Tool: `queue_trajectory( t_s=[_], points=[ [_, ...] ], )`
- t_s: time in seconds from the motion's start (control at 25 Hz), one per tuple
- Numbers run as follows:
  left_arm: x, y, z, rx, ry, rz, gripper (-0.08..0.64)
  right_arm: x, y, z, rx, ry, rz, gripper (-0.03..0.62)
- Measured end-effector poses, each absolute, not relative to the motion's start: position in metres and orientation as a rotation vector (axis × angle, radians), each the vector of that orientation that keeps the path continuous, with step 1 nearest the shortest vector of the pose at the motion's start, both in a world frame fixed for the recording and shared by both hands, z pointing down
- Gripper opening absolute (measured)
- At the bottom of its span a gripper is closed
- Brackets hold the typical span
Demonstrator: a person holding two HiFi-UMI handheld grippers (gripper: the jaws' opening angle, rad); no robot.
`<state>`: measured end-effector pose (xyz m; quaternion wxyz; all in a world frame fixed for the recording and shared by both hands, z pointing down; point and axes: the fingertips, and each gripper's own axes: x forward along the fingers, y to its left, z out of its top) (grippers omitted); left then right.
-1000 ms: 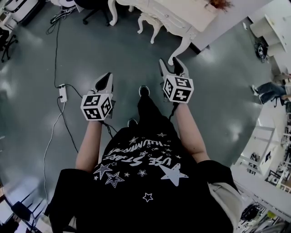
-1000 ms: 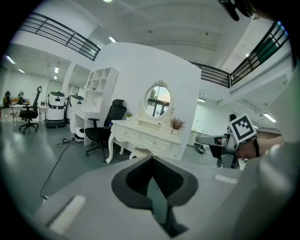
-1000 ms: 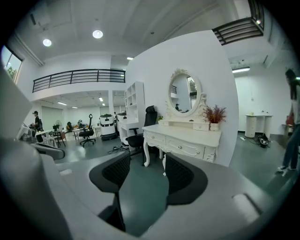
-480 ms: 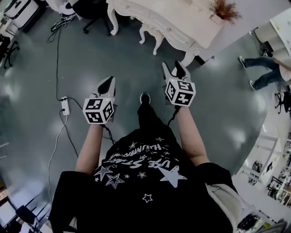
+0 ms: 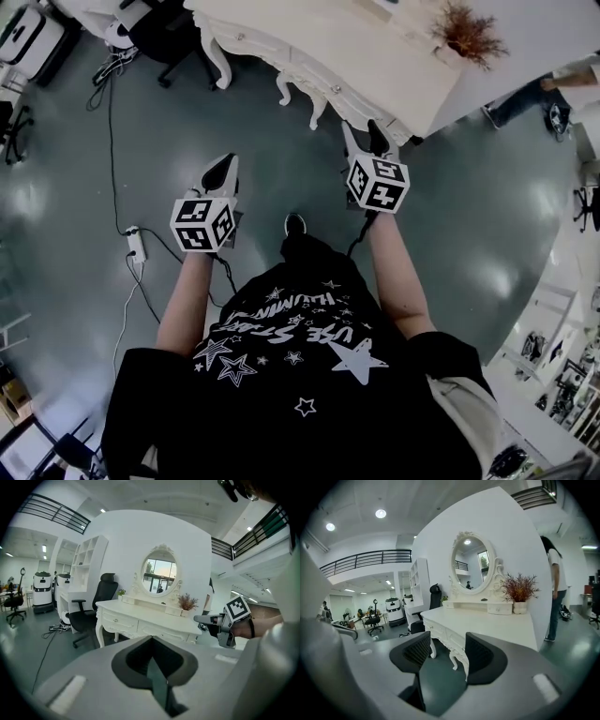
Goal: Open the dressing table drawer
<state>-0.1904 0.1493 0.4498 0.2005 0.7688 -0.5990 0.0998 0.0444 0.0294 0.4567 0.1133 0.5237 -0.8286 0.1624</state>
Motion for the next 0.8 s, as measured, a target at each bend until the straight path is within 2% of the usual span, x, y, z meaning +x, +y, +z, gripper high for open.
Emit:
queue_trajectory(
  t_s=[0.28, 0.8],
  points=[
    [-0.160, 0.055, 0.447, 2.211, -1.617, 0.290, 0.000, 0.076, -0.044, 0.461, 1.601, -2.403, 0.503, 0.258],
    [-0.127, -0.043, 0.443, 2.299, -1.503, 0.350, 0.000, 0.118, -0.108, 0.469, 1.747, -2.322, 0.590, 0.247]
  ],
)
